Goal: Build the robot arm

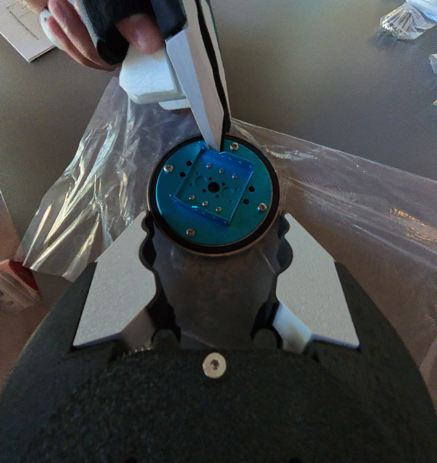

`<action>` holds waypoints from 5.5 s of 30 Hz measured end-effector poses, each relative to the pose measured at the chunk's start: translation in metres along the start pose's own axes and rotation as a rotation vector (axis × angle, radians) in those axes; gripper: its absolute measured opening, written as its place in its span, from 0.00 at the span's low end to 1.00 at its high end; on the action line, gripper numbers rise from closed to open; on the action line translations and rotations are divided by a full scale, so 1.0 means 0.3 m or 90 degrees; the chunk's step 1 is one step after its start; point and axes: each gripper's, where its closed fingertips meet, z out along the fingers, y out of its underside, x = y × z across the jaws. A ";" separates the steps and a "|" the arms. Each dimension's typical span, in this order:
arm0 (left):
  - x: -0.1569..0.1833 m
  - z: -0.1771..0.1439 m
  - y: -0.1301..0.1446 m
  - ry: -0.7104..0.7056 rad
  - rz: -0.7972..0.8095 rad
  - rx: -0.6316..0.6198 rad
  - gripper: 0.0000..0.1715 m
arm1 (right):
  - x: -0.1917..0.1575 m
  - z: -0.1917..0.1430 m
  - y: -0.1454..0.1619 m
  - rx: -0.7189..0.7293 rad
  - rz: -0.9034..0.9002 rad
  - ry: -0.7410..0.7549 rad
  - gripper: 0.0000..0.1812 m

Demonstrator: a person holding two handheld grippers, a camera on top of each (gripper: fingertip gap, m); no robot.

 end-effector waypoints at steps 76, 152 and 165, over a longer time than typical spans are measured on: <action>-0.404 -0.564 -0.043 -0.472 0.417 -0.109 0.02 | 0.453 0.066 -0.086 -0.082 0.180 -0.019 0.00; 0.258 -0.670 0.909 -0.563 0.230 0.570 0.13 | -0.224 0.154 -0.235 0.090 -0.012 0.039 0.19; 0.216 -0.590 0.944 -0.547 0.196 0.563 0.13 | -0.163 0.082 -0.212 0.132 0.075 -0.001 0.20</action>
